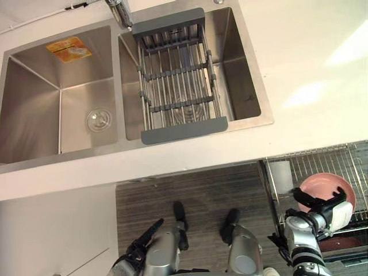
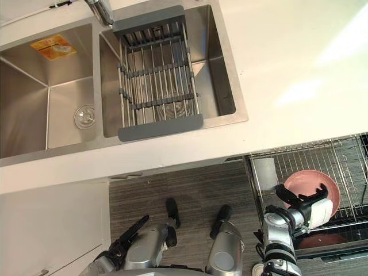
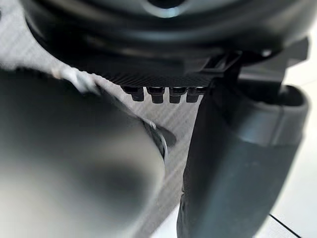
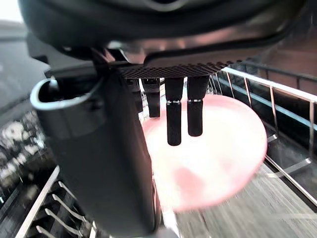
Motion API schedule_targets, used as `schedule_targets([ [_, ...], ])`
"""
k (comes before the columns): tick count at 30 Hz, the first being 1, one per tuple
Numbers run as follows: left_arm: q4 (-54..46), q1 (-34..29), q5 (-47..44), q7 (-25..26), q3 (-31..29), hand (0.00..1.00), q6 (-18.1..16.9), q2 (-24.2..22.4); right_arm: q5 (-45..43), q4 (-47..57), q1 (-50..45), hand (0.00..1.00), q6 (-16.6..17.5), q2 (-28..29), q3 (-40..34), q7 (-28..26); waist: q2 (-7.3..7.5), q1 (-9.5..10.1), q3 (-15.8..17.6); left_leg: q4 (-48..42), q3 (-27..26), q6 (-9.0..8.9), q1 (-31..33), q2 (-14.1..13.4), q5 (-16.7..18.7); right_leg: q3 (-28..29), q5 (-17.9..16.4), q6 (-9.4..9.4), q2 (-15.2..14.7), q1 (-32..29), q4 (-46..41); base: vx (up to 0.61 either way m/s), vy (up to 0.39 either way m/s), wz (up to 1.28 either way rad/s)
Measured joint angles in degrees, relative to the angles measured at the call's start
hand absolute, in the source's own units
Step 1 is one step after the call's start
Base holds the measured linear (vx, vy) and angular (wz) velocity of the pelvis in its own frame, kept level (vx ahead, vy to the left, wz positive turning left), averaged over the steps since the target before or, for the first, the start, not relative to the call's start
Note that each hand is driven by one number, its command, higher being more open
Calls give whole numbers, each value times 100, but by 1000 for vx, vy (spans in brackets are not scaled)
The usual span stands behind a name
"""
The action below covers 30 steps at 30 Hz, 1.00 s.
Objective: Walk over to the sink, pick up the cup, carry it to the dishwasher, place the cup inside the dishwasher, then close the dishwasher door
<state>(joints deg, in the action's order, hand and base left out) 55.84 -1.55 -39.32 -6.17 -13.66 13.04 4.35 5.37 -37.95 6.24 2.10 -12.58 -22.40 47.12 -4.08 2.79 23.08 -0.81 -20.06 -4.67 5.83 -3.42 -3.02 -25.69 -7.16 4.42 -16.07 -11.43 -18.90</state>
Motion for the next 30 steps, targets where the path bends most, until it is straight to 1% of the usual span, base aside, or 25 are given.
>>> schedule_targets([
  [1,12,0,4,13,-1,100,-1,0,-181,289,-79,100,196,31,-16,117,3,-3,-1,-15,-34,-6,-55,-5,8,10,-6,3,-1,52,1,1,-8,-9],
  [2,14,0,10,30,-1,100,-1,-2,-240,506,-145,100,283,56,-39,193,12,-7,-9,-15,-49,-4,-76,-9,12,10,-9,3,0,71,1,-9,-5,-3],
  [3,32,-2,100,92,-15,100,1,-17,-302,1126,-300,100,414,74,-68,355,29,-44,-24,-8,-177,101,-95,-43,99,0,-43,3,26,92,8,0,0,0],
  [4,32,1,162,132,-58,100,7,-18,-299,1786,-377,100,518,73,-105,508,12,-99,-44,-5,-288,158,-136,-68,133,0,-45,0,42,127,5,0,0,0],
  [5,38,0,234,145,-74,100,20,-14,-295,2167,-425,100,540,71,-128,582,47,-126,-61,-4,-316,169,-160,-73,139,20,-45,0,52,139,14,-9,10,-13],
  [6,67,-2,319,205,-129,100,39,14,-275,2855,-499,100,566,67,-182,665,133,-156,-123,-4,-397,185,-228,-92,150,70,-45,0,80,172,41,0,-1,-18],
  [7,75,-7,373,234,-166,100,44,38,-269,3152,-496,100,567,59,-207,673,183,-185,-175,-4,-437,196,-251,-107,158,97,-44,0,102,184,74,25,-22,-26],
  [8,106,-24,526,280,-207,100,91,146,-260,3764,-505,100,582,-10,-239,664,327,-262,-303,-4,-553,203,-313,-160,164,154,-28,-8,185,239,169,32,-30,-24],
  [10,109,-59,650,353,-244,100,144,223,-233,4158,-541,100,572,-102,-351,618,477,-291,-448,-1,-691,204,-379,-218,163,245,17,-31,285,276,294,49,-40,-34],
  [12,111,-121,761,392,-280,100,175,267,-146,4419,-625,100,418,-190,-872,546,618,-408,-560,-5,-748,205,-502,-276,162,301,96,-37,414,461,526,85,-51,-27],
  [14,104,-170,754,466,-288,100,201,282,-255,4317,-791,100,254,-239,-1414,499,655,-524,-610,-3,-755,205,-542,-287,162,305,132,-29,454,557,651,87,-20,-6],
  [15,105,-179,742,528,-364,100,254,268,-639,4123,-968,100,253,-241,-1776,422,658,-567,-626,4,-756,205,-568,-288,162,308,139,-23,467,599,699,114,-9,-4],
  [17,103,-228,699,648,-545,100,300,206,-2147,3572,-1306,100,504,-137,-2294,-173,651,-636,-665,13,-765,206,-648,-298,162,319,139,-22,481,685,727,81,-10,-6],
  [18,102,-248,669,676,-621,100,305,194,-2723,3408,-1395,100,593,-62,-2380,-407,649,-652,-677,11,-774,206,-674,-308,162,320,139,-22,491,714,735,34,-17,-6],
  [20,91,-302,582,771,-766,100,277,123,-4210,2996,-1722,100,800,397,-2490,-1161,615,-687,-701,-11,-870,204,-772,-347,163,345,136,-26,531,821,785,9,-31,-11],
  [21,86,-319,552,803,-850,100,261,68,-4587,2821,-1880,100,849,726,-2447,-1480,556,-686,-734,-49,-926,194,-776,-372,172,357,127,-39,547,842,791,-25,-32,-11],
  [22,86,-323,552,827,-890,100,249,28,-4682,2754,-1957,100,868,875,-2424,-1614,514,-684,-758,-71,-935,172,-763,-390,193,355,121,-46,559,844,791,-49,-27,-4],
  [23,86,-346,561,842,-956,100,204,-50,-4798,2619,-2056,100,919,1104,-2368,-1814,406,-680,-817,-118,-947,135,-738,-443,275,335,101,-67,595,843,790,-46,-13,2],
  [24,85,-371,566,842,-993,100,160,-95,-4895,2464,-2083,100,975,1232,-2271,-1952,363,-674,-843,-141,-962,137,-736,-468,315,326,93,-74,608,843,772,-66,1,3],
  [25,79,-384,573,839,-1030,100,127,-120,-5045,2281,-2093,100,1030,1356,-2092,-2122,314,-655,-871,-185,-979,145,-736,-486,340,326,79,-87,603,843,726,-86,11,8],
  [26,84,-387,626,837,-1065,100,96,-164,-5301,2109,-2089,100,1119,1449,-1845,-2395,263,-646,-900,-234,-1055,134,-727,-531,487,288,37,-94,603,834,660,-98,17,10],
  [27,85,-387,644,837,-1075,100,70,-182,-5404,2033,-2077,100,1152,1486,-1704,-2534,249,-628,-908,-252,-1053,167,-730,-535,531,279,12,-95,588,827,616,-113,18,10],
  [28,76,-386,646,831,-1078,100,2,-207,-5645,1923,-2066,100,1198,1544,-1394,-2901,241,-546,-913,-303,-1051,183,-731,-538,562,281,-24,-98,563,814,539,-109,10,7],
  [29,61,-387,628,821,-1078,100,-60,-228,-5737,1832,-2066,100,1373,1604,-1165,-3162,240,-499,-914,-333,-1045,188,-715,-538,570,270,-48,-106,537,792,479,-121,1,6],
  [30,62,-401,611,809,-1085,100,-96,-234,-5848,1788,-2098,100,1448,1619,-1073,-3342,240,-499,-914,-337,-1043,188,-691,-534,572,256,-54,-109,521,764,451,-73,-8,5],
])
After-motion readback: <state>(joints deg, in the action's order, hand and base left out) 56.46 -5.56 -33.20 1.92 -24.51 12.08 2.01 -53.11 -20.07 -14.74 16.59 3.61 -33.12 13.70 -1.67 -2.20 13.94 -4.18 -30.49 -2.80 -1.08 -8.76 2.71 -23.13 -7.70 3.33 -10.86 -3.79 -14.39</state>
